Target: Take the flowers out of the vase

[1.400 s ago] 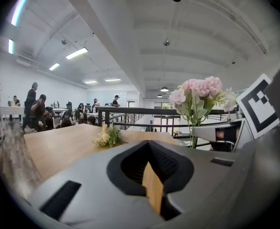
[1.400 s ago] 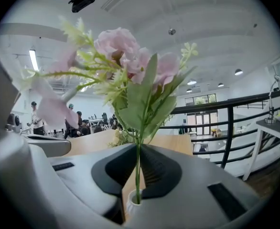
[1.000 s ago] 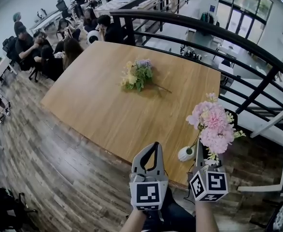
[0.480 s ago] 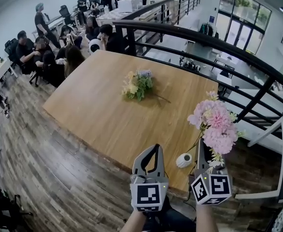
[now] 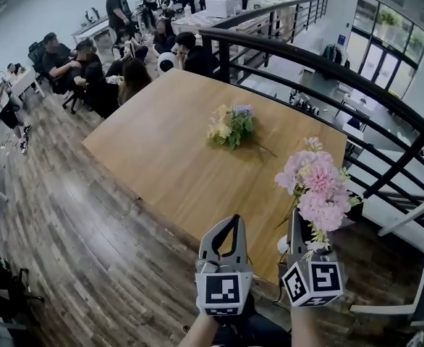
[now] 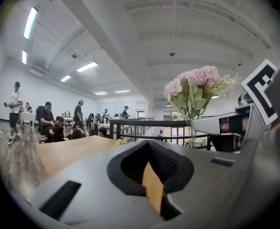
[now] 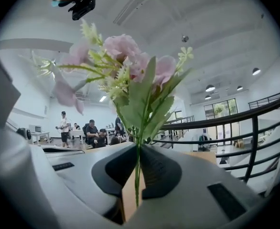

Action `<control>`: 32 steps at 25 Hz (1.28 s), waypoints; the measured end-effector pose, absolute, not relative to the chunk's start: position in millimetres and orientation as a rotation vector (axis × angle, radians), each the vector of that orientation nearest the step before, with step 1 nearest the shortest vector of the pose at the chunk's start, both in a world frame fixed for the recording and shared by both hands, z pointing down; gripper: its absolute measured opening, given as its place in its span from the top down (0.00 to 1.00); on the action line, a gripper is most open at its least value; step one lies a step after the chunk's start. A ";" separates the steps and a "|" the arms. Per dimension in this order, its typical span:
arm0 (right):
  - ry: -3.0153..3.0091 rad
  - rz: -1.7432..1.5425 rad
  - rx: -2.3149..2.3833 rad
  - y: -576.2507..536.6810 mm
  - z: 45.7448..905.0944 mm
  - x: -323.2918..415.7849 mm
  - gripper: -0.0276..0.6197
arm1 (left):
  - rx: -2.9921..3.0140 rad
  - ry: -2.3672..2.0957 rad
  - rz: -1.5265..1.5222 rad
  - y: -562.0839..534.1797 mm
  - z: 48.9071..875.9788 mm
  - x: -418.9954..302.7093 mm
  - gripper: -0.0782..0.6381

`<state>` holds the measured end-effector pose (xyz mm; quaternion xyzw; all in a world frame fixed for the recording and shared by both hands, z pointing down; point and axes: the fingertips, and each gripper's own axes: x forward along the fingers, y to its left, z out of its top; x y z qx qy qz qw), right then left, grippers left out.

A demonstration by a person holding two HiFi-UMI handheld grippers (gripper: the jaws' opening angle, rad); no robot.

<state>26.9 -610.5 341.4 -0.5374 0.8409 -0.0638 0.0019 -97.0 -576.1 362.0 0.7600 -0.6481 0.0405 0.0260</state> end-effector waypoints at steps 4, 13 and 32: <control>2.707 -0.228 -1.611 -607.4 348.8 -2.6 0.91 | 2.280 -2.064 0.137 -567.6 363.5 -122.3 0.85; 2.823 -0.288 -1.498 -597.8 373.6 -47.5 0.91 | 2.158 -2.144 0.157 -549.3 376.4 -161.0 0.85; 2.879 -0.412 -1.505 -598.2 423.3 -53.5 0.92 | 2.091 -2.112 0.189 -551.0 413.4 -165.5 0.85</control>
